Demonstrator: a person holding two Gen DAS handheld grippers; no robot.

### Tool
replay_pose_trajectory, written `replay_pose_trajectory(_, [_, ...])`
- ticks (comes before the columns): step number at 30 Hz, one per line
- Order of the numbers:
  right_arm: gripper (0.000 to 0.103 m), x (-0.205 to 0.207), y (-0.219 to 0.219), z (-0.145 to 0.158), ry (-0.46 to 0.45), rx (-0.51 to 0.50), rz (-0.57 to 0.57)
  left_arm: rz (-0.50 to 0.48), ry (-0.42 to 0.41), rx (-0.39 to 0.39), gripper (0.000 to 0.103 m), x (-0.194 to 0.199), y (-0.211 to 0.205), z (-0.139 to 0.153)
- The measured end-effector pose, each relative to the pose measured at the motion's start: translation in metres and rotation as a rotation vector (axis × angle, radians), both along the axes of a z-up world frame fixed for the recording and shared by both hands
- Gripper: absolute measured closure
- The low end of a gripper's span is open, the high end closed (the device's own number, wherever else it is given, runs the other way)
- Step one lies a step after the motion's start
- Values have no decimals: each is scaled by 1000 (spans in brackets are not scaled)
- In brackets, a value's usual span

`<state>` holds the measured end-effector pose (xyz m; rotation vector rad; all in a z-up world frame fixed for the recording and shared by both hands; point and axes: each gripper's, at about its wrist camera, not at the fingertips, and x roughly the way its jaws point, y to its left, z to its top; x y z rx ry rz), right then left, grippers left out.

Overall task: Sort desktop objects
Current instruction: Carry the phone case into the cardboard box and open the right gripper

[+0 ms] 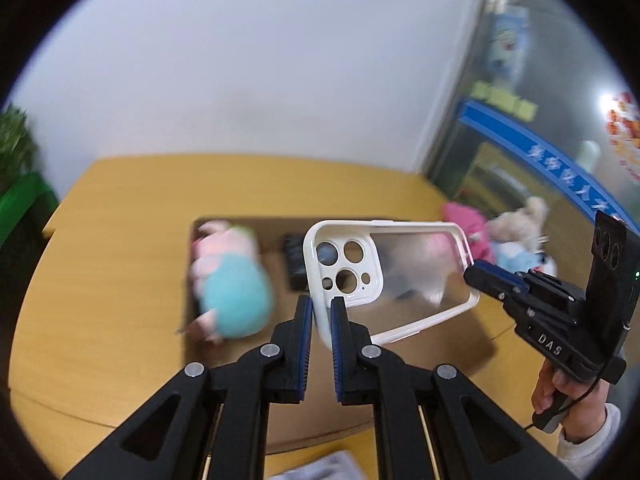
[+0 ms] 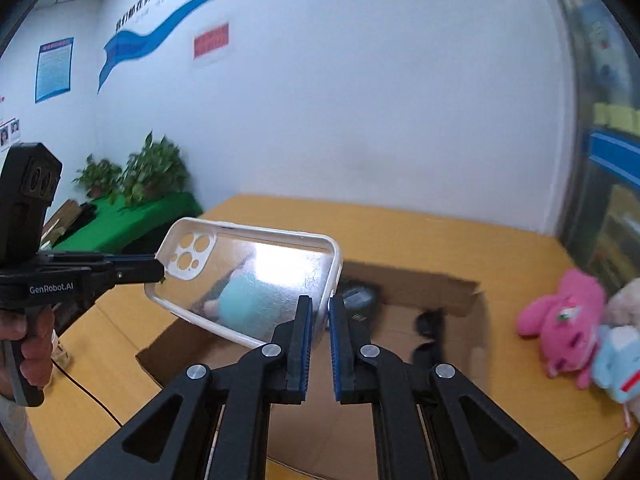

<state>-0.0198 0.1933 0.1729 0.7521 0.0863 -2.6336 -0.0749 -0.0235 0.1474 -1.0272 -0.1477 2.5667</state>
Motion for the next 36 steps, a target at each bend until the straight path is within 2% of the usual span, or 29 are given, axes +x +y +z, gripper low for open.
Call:
replay_pose_trajectory(3, [96,-34,-25,-39,-127,6,36,21,-72,-36,95,-15,-14,-27])
replay_pose_trajectory(7, [96,-66,-40,-103,-325,-49,39,18,-197,-108,95,-37,-21,-73])
replay_pose_trajectory(9, [96,-75,-39,-123,-388,-72,32,20,-248,-136,95,-44,-22,-93])
replay_pose_trajectory(13, [96,-90,-50,-157,-502,-46,21,33,-309,-215,95,-53,-20,-116])
replay_pose_trajectory(21, [95,-97,-72,-186,-654,-13,56,65,-439,-380,95,-59,-19,-145])
replay_pose_trajectory(27, [92,-96,-82,-192,-713,35,63,70,-466,-564,94,-58,-2,-155])
replay_pose_trajectory(29, [91,-95,-87,-194,-738,47,80,71,-473,-602,94,-58,2,-159])
replay_pose_trajectory(32, [81,-94,-86,-193,-746,28,78,67,-479,-574,94,-58,0,-159])
replay_pose_trajectory(34, [67,-92,-77,-185,-724,-37,90,69,-475,-545,89,-54,-4,-155])
replay_pose_trajectory(35, [63,-90,-74,-179,-701,-59,94,71,-451,-547,83,-48,-4,-151])
replay_pose_trajectory(36, [53,-85,-67,-170,-664,-82,92,69,-421,-546,82,-43,-4,-146])
